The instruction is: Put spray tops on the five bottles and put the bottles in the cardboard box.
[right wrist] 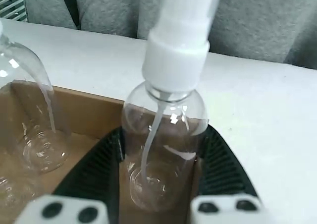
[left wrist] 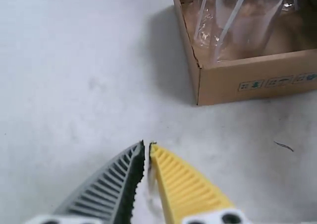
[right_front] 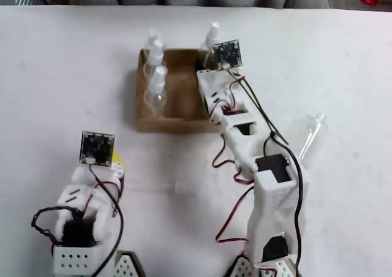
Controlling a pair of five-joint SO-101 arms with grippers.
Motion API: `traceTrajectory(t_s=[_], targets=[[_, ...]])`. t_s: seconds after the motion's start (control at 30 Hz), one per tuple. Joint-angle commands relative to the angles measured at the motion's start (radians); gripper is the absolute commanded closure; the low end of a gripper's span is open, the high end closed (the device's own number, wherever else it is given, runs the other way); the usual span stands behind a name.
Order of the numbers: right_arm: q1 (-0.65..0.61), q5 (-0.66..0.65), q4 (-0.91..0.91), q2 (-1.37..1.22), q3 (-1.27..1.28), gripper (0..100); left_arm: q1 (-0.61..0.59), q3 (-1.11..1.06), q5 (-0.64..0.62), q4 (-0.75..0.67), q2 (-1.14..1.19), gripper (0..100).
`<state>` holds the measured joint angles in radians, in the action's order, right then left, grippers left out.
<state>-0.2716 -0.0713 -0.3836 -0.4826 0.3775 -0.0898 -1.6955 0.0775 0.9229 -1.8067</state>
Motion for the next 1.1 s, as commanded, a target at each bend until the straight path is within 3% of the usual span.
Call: traceTrajectory(t_s=[0.0,0.13,0.37,0.93,1.07], targets=[[-0.015,0.006,0.025,0.004,-0.015,98.0,-0.012,0.003,0.011,-0.003,-0.013,98],[-0.015,0.006,0.025,0.004,-0.012,97.6,-0.012,0.003,0.011,-0.003,-0.013,98],[-0.015,0.006,0.028,0.002,-0.009,82.7,-0.012,0.003,0.011,-0.003,-0.013,98],[-0.015,0.006,0.024,0.002,-0.009,81.7,-0.012,0.003,0.011,-0.003,-0.013,98],[-0.016,0.006,0.025,0.002,-0.009,73.6,-0.012,0.003,0.011,-0.003,-0.013,98]])
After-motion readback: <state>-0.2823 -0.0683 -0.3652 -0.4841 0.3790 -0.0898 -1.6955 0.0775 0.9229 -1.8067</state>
